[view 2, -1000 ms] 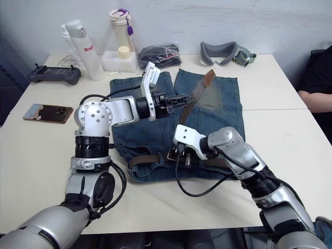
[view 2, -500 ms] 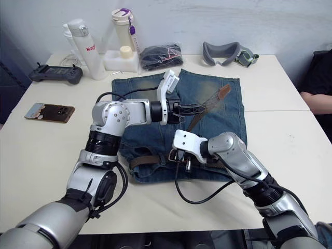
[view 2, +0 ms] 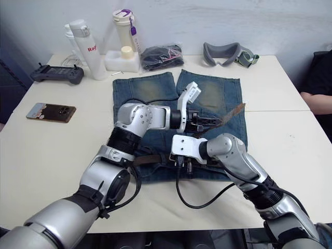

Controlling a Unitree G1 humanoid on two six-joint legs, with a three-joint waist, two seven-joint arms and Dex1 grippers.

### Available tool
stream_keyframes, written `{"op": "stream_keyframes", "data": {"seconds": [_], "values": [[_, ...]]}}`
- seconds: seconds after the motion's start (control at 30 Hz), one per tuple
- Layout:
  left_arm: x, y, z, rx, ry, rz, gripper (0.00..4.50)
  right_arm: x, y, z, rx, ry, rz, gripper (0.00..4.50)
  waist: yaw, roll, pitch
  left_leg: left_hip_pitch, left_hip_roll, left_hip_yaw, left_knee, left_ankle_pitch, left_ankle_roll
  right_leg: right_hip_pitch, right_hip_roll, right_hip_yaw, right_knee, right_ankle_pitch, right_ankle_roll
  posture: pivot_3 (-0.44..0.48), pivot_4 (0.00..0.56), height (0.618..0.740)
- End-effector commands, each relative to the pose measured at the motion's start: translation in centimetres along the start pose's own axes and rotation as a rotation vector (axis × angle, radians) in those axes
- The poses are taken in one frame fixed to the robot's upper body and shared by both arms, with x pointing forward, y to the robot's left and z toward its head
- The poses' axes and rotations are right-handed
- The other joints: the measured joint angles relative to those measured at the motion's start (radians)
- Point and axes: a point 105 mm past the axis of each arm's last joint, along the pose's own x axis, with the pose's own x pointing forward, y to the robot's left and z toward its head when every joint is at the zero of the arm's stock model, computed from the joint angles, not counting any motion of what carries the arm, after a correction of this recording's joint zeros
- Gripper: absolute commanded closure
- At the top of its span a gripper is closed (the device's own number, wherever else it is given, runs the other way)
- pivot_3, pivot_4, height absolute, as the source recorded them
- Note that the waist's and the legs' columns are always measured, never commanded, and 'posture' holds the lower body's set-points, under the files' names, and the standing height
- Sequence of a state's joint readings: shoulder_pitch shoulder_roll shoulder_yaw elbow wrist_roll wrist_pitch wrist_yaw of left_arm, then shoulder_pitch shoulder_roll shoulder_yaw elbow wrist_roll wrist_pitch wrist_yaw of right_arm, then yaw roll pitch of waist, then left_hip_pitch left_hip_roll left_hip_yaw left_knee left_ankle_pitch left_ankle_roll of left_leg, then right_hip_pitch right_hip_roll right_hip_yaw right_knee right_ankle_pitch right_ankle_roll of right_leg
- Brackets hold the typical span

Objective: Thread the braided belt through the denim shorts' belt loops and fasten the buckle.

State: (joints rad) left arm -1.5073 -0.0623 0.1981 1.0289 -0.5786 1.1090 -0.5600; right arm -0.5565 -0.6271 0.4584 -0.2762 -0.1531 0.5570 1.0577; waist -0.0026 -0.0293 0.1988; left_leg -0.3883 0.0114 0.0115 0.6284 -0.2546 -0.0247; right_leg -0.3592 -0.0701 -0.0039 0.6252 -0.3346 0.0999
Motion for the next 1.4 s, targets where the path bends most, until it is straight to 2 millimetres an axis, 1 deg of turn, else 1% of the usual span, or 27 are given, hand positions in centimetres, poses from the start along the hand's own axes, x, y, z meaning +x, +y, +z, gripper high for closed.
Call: {"op": "stream_keyframes", "data": {"seconds": [0.03, 0.13, 0.2, 0.23, 0.3, 0.33, 0.37, 0.4, 0.47, 0.53, 0.6, 0.67, 0.83, 0.9, 0.97, 1.03, 1.07, 1.1, 1.13, 1.17, 1.2, 1.23, 1.27, 1.3, 1.33, 1.4], "values": [[-0.9, -13.9, 7.7, 0.272, -0.291, -0.463, 4.5, 4.1, 8.0, -2.2, 0.146, 0.045, 0.345, 4.47, 0.001, 0.0, 0.0, -0.001, 0.0, 0.0, 0.0, 0.0, 0.0, 0.0, -0.001, -0.001, 0.0, 0.0, 0.0, 0.0, 0.15, 0.74], [-1.6, -14.1, 9.3, 0.275, -0.377, -0.454, 4.5, 4.3, 7.9, -2.0, 0.15, 0.041, 0.345, 4.47, 0.0, 0.0, 0.001, -0.001, -0.001, 0.0, 0.0, 0.0, 0.0, -0.001, -0.002, -0.002, 0.0, 0.0, 0.0, 0.0, 0.15, 0.74], [-1.7, -12.8, 9.5, 0.311, -0.389, -0.391, 4.5, 4.4, 7.9, -1.9, 0.151, 0.038, 0.348, 4.47, 0.001, 0.0, 0.001, -0.002, -0.001, 0.0, -0.001, 0.0, 0.0, -0.002, -0.002, -0.002, 0.0, 0.0, 0.0, 0.0, 0.15, 0.74], [-1.5, -11.6, 9.1, 0.362, -0.358, -0.334, 4.5, 4.4, 7.8, -1.9, 0.15, 0.037, 0.348, 4.47, 0.0, 0.0, 0.001, -0.003, -0.001, 0.0, -0.001, 0.001, 0.0, -0.003, -0.002, -0.002, 0.0, 0.0, 0.0, 0.0, 0.15, 0.74], [-1.2, -9.4, 7.9, 0.455, -0.278, -0.235, 4.5, 4.4, 7.7, -1.9, 0.149, 0.037, 0.347, 4.47, 0.0, 0.0, 0.001, -0.003, -0.001, 0.0, -0.001, 0.001, 0.0, -0.003, -0.002, -0.002, 0.0, 0.0, 0.0, 0.0, 0.15, 0.74], [-1.1, -7.9, 7.0, 0.505, -0.223, -0.178, 4.5, 4.4, 7.4, -2.0, 0.15, 0.04, 0.341, 4.47, -0.002, 0.0, 0.001, -0.003, -0.001, 0.0, -0.002, 0.001, -0.001, -0.003, 0.0, -0.003, -0.001, 0.0, 0.0, 0.0, 0.15, 0.74], [-1.3, -5.8, 5.9, 0.555, -0.159, -0.11, 4.5, 4.2, 7.1, -2.2, 0.148, 0.047, 0.332, 4.47, -0.004, 0.001, 0.001, -0.003, -0.001, 0.001, -0.002, 0.0, -0.001, -0.003, 0.005, -0.002, -0.001, 0.0, 0.0, 0.0, 0.15, 0.74], [-1.6, -4.0, 4.8, 0.597, -0.101, -0.057, 4.5, 4.0, 6.7, -2.5, 0.148, 0.05, 0.325, 4.47, -0.006, 0.001, 0.001, -0.002, 0.0, 0.002, -0.003, 0.0, -0.001, -0.003, 0.006, -0.001, -0.001, 0.0, 0.0, 0.0, 0.15, 0.74], [-2.7, -1.2, 2.7, 0.64, -0.015, 0.011, 4.5, 3.5, 6.0, -2.6, 0.164, 0.042, 0.314, 4.47, -0.017, 0.003, -0.001, 0.002, 0.001, 0.004, -0.006, 0.0, -0.002, -0.001, 0.007, 0.002, -0.001, 0.0, -0.001, 0.0, 0.15, 0.74], [-3.9, 0.9, 0.8, 0.67, 0.037, 0.058, 4.5, 2.9, 5.7, -2.7, 0.174, 0.037, 0.311, 4.47, -0.023, 0.004, -0.002, 0.003, 0.002, 0.004, -0.008, 0.001, -0.003, -0.002, 0.007, 0.004, 0.0, -0.001, -0.002, 0.0, 0.15, 0.74], [-5.2, 2.4, -0.8, 0.707, 0.078, 0.101, 4.5, 2.3, 5.2, -2.9, 0.186, 0.035, 0.291, 4.47, -0.023, 0.004, -0.002, 0.002, 0.004, 0.004, -0.009, 0.001, -0.003, -0.003, 0.006, 0.006, 0.0, -0.002, -0.004, 0.0, 0.15, 0.74], [-6.1, 3.2, -1.7, 0.72, 0.094, 0.131, 4.5, 1.7, 4.6, -3.1, 0.182, 0.041, 0.27, 4.47, -0.022, 0.005, -0.002, 0.001, 0.006, 0.003, -0.01, 0.002, 0.0, -0.004, 0.006, 0.008, -0.001, -0.003, -0.005, 0.0, 0.15, 0.74], [-7.6, 4.5, -2.2, 0.736, 0.076, 0.212, 4.5, -0.3, 2.9, -3.2, 0.209, 0.025, 0.185, 4.47, 0.002, 0.005, -0.002, -0.001, 0.006, 0.002, -0.011, -0.001, 0.002, -0.004, 0.006, 0.009, -0.004, -0.006, -0.006, 0.0, 0.15, 0.74], [-8.0, 5.0, -2.7, 0.769, 0.099, 0.236, 4.5, -1.3, 1.3, -2.7, 0.256, -0.018, 0.109, 4.47, 0.007, 0.005, -0.002, -0.003, 0.006, 0.001, -0.01, -0.002, 0.004, -0.004, 0.005, 0.009, -0.004, -0.006, -0.006, 0.0, 0.15, 0.74], [-8.3, 5.3, -3.1, 0.785, 0.115, 0.248, 4.5, -2.5, 0.3, -2.3, 0.285, -0.046, 0.068, 4.47, 0.008, 0.005, -0.002, -0.005, 0.005, 0.001, -0.009, -0.003, 0.006, -0.004, 0.003, 0.008, -0.005, -0.006, -0.006, 0.0, 0.15, 0.74], [-8.4, 5.3, -3.5, 0.8, 0.125, 0.251, 4.5, -3.8, -0.7, -2.3, 0.296, -0.055, 0.015, 4.47, 0.012, 0.005, -0.002, -0.011, 0.004, 0.001, -0.006, -0.003, 0.007, -0.01, 0.001, 0.008, -0.003, -0.006, -0.005, 0.0, 0.15, 0.74], [-8.4, 5.4, -3.6, 0.804, 0.128, 0.251, 4.5, -4.2, -1.0, -2.3, 0.308, -0.059, 0.0, 4.47, 0.018, 0.005, -0.001, -0.018, 0.003, 0.0, -0.002, -0.003, 0.008, -0.016, 0.0, 0.008, -0.002, -0.005, -0.005, 0.0, 0.15, 0.74], [-8.4, 5.4, -3.8, 0.822, 0.138, 0.254, 4.5, -5.2, -1.4, -2.3, 0.332, -0.069, -0.01, 4.17, 0.025, 0.006, -0.001, -0.023, 0.003, 0.0, 0.001, -0.003, 0.008, -0.02, 0.0, 0.008, 0.001, -0.005, -0.004, 0.0, 0.15, 0.74], [-8.5, 5.5, -3.9, 0.84, 0.148, 0.255, 4.5, -5.9, -1.7, -2.3, 0.345, -0.076, -0.018, 3.83, 0.028, 0.006, 0.0, -0.023, 0.003, 0.0, 0.002, -0.003, 0.009, -0.02, 0.0, 0.008, 0.001, -0.005, -0.004, 0.0, 0.15, 0.74], [-8.5, 5.4, -4.1, 0.865, 0.157, 0.25, 4.5, -6.7, -2.0, -2.2, 0.352, -0.084, -0.029, 3.62, 0.03, 0.007, 0.0, -0.023, 0.002, 0.0, 0.002, -0.003, 0.01, -0.02, -0.001, 0.007, 0.0, -0.005, -0.004, 0.0, 0.15, 0.74], [-8.6, 5.3, -4.3, 0.884, 0.163, 0.242, 4.5, -7.5, -2.4, -2.1, 0.357, -0.095, -0.044, 3.25, 0.03, 0.007, 0.0, -0.023, 0.001, 0.0, 0.002, -0.002, 0.011, -0.02, -0.002, 0.007, -0.001, -0.005, -0.004, 0.0, 0.15, 0.74], [-8.6, 5.2, -4.4, 0.898, 0.166, 0.235, 4.5, -8.1, -2.8, -2.0, 0.363, -0.105, -0.065, 2.74, 0.03, 0.007, 0.0, -0.023, 0.001, 0.0, 0.002, -0.002, 0.011, -0.02, -0.002, 0.007, -0.001, -0.005, -0.004, 0.0, 0.15, 0.74], [-8.7, 5.1, -4.4, 0.918, 0.167, 0.228, 4.5, -8.7, -3.1, -1.9, 0.36, -0.108, -0.081, 2.4, 0.028, 0.007, 0.0, -0.023, 0.001, 0.0, 0.002, -0.002, 0.011, -0.02, -0.002, 0.007, -0.002, -0.005, -0.004, 0.0, 0.15, 0.74], [-8.8, 5.0, -4.4, 0.94, 0.166, 0.222, 4.5, -9.4, -3.4, -1.8, 0.355, -0.108, -0.098, 1.9, 0.026, 0.008, 0.0, -0.023, 0.001, 0.0, 0.002, -0.002, 0.012, -0.02, -0.002, 0.007, -0.002, -0.005, -0.003, 0.0, 0.15, 0.74], [-8.9, 4.8, -4.3, 0.961, 0.163, 0.217, 4.5, -10.1, -3.7, -1.8, 0.352, -0.108, -0.114, 1.55, 0.026, 0.008, 0.001, -0.023, 0.001, 0.001, 0.002, -0.002, 0.012, -0.02, -0.002, 0.007, -0.002, -0.004, -0.003, 0.0, 0.15, 0.74], [-9.1, 4.3, -4.1, 1.05, 0.153, 0.199, 4.5, -11.4, -4.6, -1.6, 0.288, -0.109, -0.175, 1.55, 0.024, 0.01, 0.002, -0.023, 0.001, 0.0, 0.001, -0.002, 0.012, -0.02, -0.001, 0.007, -0.001, -0.004, -0.003, 0.0, 0.15, 0.74]]}}
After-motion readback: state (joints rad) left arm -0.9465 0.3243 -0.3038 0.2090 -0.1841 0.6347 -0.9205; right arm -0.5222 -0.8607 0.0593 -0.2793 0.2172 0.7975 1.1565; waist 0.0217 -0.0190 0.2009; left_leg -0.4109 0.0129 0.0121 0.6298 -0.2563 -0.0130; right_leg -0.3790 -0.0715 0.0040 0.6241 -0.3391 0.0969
